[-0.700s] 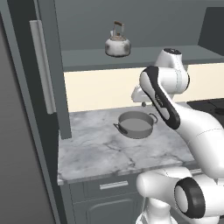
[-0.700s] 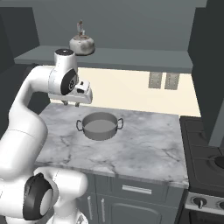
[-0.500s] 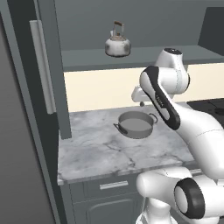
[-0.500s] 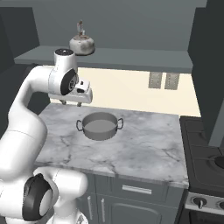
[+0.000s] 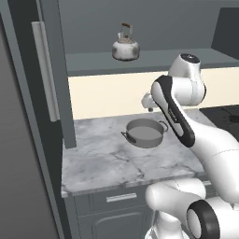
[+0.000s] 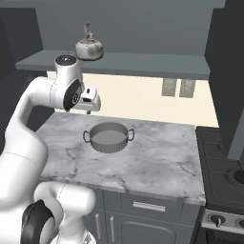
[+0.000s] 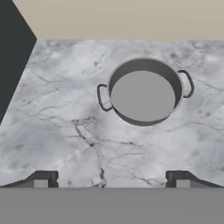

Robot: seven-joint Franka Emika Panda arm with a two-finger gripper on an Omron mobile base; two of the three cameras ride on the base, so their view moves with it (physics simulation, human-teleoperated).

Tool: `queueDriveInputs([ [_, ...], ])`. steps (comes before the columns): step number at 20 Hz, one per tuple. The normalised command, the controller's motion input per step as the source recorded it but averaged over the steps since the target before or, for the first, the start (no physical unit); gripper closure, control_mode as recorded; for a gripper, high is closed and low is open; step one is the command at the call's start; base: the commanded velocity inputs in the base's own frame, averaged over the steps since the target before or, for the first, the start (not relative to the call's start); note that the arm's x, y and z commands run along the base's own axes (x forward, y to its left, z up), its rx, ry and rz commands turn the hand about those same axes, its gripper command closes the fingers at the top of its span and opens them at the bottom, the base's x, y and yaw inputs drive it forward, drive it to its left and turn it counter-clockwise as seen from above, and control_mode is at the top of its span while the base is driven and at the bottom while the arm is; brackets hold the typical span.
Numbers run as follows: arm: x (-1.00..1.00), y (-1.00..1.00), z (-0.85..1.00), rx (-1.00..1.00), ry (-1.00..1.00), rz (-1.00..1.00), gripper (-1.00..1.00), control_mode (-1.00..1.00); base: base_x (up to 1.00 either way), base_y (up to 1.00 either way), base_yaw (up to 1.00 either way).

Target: Pick the kettle from the cabinet and place it on a stove burner. Then pick the pot from the counter and place it on another stove burner. Finally, turn both burners on.

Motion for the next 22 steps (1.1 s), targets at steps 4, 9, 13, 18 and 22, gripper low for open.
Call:
queueDriveInputs([
  [4, -0.01, 0.00, 0.19, 0.00, -0.13, -0.01, -1.00, -1.00, 0.00, 0.00, 0.00],
  [9, 0.00, 0.00, 0.30, 0.00, -0.10, 0.00, -1.00, -1.00, 0.00, 0.00, 0.00],
  [13, 0.00, 0.02, 0.30, 0.00, -0.09, 0.00, -1.00, -1.00, 0.00, 0.00, 0.00],
  [18, 0.00, 0.06, 0.36, 0.00, -0.07, 0.00, -1.00, -1.00, 0.00, 0.00, 0.00],
  [22, 0.00, 0.10, 0.36, 0.00, -0.09, -0.01, -1.00, -1.00, 0.00, 0.00, 0.00],
])
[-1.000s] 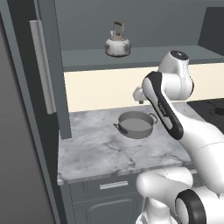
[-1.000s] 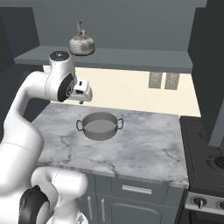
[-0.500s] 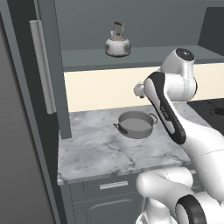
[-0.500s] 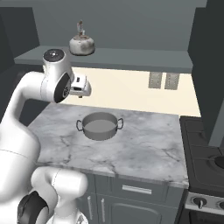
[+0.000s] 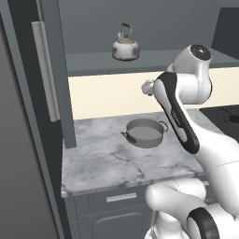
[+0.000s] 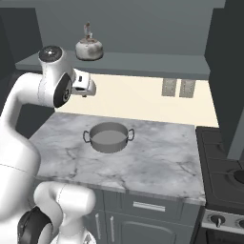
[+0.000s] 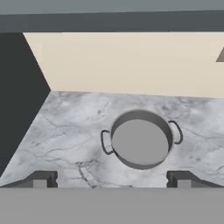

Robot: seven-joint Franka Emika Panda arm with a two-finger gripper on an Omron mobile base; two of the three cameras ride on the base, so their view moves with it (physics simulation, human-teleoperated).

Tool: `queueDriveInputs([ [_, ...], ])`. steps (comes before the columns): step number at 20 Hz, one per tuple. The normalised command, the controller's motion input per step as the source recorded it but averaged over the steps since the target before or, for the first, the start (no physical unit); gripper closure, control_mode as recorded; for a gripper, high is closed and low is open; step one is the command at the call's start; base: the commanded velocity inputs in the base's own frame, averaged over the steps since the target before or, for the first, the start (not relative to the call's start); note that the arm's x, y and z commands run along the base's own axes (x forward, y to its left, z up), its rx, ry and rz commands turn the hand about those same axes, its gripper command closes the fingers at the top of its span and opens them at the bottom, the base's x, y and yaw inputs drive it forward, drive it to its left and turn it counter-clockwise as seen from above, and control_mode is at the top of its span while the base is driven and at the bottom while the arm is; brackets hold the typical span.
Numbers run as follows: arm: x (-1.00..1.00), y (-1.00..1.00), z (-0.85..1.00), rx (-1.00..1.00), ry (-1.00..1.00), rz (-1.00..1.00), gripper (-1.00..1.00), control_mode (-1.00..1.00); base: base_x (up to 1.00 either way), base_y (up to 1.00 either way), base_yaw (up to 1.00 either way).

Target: Pick the kettle from the cabinet and place it on a stove burner. Then pick the pot from the counter and place it on another stove burner. Finally, turn both burners on.

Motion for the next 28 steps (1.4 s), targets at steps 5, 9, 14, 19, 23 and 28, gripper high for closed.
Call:
queueDriveInputs([
  [5, 0.00, 0.08, 0.29, 0.00, -0.14, 0.00, -1.00, -1.00, 0.00, 0.00, 0.00],
  [9, 0.00, 0.00, 0.23, 0.00, -0.13, 0.00, -1.00, -1.00, 0.00, 0.00, 0.00],
  [14, 0.00, 0.02, 0.21, 0.00, -0.14, 0.00, -1.00, -1.00, 0.00, 0.00, 0.00],
  [19, 0.00, 0.01, 0.25, 0.00, -0.13, 0.00, -1.00, -1.00, 0.00, 0.00, 0.00],
  [23, 0.00, 0.01, 0.28, 0.00, -0.11, 0.00, -1.00, -1.00, 0.00, 0.00, 0.00],
  [28, 0.00, 0.02, 0.24, 0.01, -0.08, 0.00, -1.00, -1.00, 0.00, 0.00, 0.00],
])
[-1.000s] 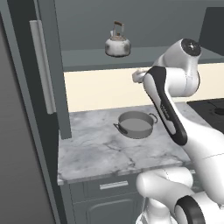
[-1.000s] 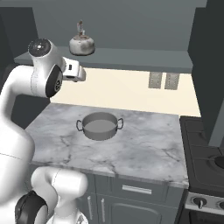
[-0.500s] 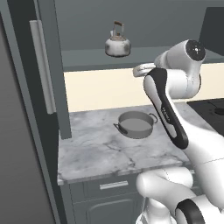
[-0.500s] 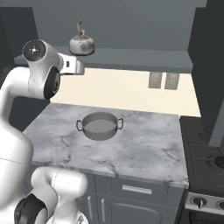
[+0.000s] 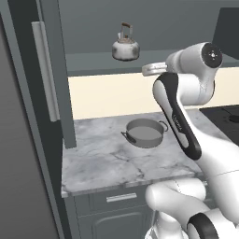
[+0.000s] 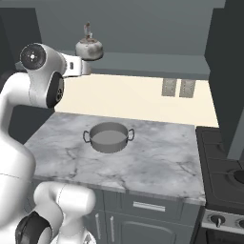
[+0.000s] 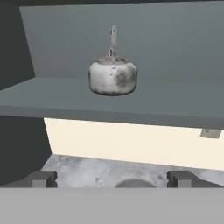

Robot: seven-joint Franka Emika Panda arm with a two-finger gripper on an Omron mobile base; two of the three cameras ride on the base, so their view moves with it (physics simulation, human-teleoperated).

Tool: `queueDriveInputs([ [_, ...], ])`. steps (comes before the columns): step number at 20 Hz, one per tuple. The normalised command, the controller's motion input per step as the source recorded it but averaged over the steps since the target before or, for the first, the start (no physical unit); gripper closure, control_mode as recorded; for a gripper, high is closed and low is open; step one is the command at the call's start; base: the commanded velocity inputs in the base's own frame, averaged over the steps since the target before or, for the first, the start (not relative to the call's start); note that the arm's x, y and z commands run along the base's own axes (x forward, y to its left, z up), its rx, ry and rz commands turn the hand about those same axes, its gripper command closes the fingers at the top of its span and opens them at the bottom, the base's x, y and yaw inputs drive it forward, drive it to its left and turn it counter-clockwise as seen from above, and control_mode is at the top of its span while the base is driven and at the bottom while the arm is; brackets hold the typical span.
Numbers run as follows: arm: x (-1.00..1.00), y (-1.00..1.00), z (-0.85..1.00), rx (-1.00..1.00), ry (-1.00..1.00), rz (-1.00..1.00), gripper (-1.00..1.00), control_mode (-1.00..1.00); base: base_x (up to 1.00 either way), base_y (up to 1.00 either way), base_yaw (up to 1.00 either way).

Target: Pick the kettle from the cabinet and place it on a stove burner. Then pick the pot from the counter and place it on another stove burner. Finally, turn both burners on.

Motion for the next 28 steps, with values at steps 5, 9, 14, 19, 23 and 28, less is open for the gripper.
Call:
queueDriveInputs([
  [5, 0.01, 0.01, 0.17, 0.00, -0.06, 0.00, -1.00, -1.00, 0.00, 0.00, 0.00],
  [9, 0.04, 0.04, 0.10, 0.00, -0.06, 0.00, -1.00, -1.00, 0.00, 0.00, 0.00],
  [14, 0.07, 0.02, 0.05, 0.01, -0.10, 0.00, -1.00, -1.00, 0.00, 0.00, 0.00],
  [19, 0.07, 0.00, 0.10, 0.02, -0.10, 0.00, -1.00, -1.00, 0.00, 0.00, 0.00],
  [23, 0.03, 0.00, 0.18, 0.02, -0.08, 0.00, -1.00, -1.00, 0.00, 0.00, 0.00],
  [28, 0.00, 0.01, 0.26, 0.00, -0.02, 0.00, -1.00, -1.00, 0.00, 0.00, 0.00],
])
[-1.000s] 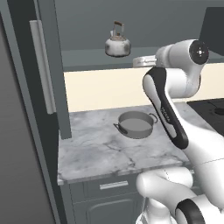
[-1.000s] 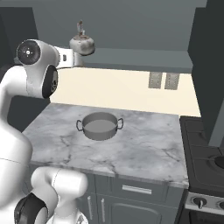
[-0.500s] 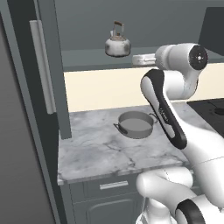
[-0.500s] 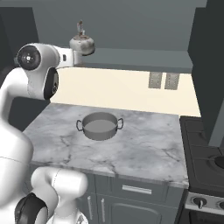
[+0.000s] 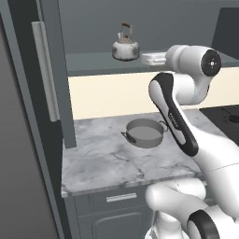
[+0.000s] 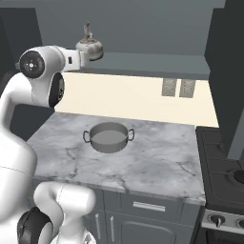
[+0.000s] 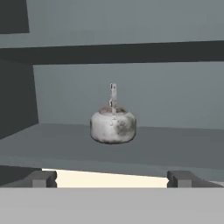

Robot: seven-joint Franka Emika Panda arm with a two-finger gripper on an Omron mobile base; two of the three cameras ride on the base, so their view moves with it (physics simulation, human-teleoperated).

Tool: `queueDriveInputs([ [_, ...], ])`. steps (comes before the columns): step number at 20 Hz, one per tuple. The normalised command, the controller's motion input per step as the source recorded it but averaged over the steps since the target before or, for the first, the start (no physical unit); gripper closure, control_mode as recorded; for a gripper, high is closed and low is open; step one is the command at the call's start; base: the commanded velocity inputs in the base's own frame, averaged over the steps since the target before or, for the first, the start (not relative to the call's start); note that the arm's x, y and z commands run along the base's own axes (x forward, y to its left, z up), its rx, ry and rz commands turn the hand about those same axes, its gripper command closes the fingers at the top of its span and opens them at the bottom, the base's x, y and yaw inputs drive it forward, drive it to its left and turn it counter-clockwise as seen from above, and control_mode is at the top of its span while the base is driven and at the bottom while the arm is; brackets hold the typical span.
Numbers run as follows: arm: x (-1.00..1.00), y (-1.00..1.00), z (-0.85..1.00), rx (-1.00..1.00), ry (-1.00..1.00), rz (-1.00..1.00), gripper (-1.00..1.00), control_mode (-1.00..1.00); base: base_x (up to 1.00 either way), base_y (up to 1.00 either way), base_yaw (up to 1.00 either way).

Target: Pick the kettle from the cabinet and place it on a stove burner. Then pick the pot from the counter and place it on another stove burner. Finally, turn both burners on.

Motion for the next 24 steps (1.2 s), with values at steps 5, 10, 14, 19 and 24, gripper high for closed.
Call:
queueDriveInputs([
  [5, 0.00, 0.04, 0.24, 0.00, 0.00, 0.00, -1.00, -1.00, 0.00, 0.00, 0.00],
  [10, 0.04, 0.03, 0.10, 0.00, 0.00, 0.00, -1.00, -1.00, 0.00, 0.00, 0.00],
  [14, 0.03, 0.06, 0.00, 0.00, -0.03, 0.00, -1.00, -1.00, 0.00, 0.00, 0.00],
  [19, 0.00, 0.04, 0.00, 0.00, -0.07, 0.00, -1.00, -1.00, 0.00, 0.00, 0.00],
  [24, 0.00, 0.02, 0.00, 0.00, -0.04, 0.00, -1.00, -1.00, 0.00, 0.00, 0.00],
])
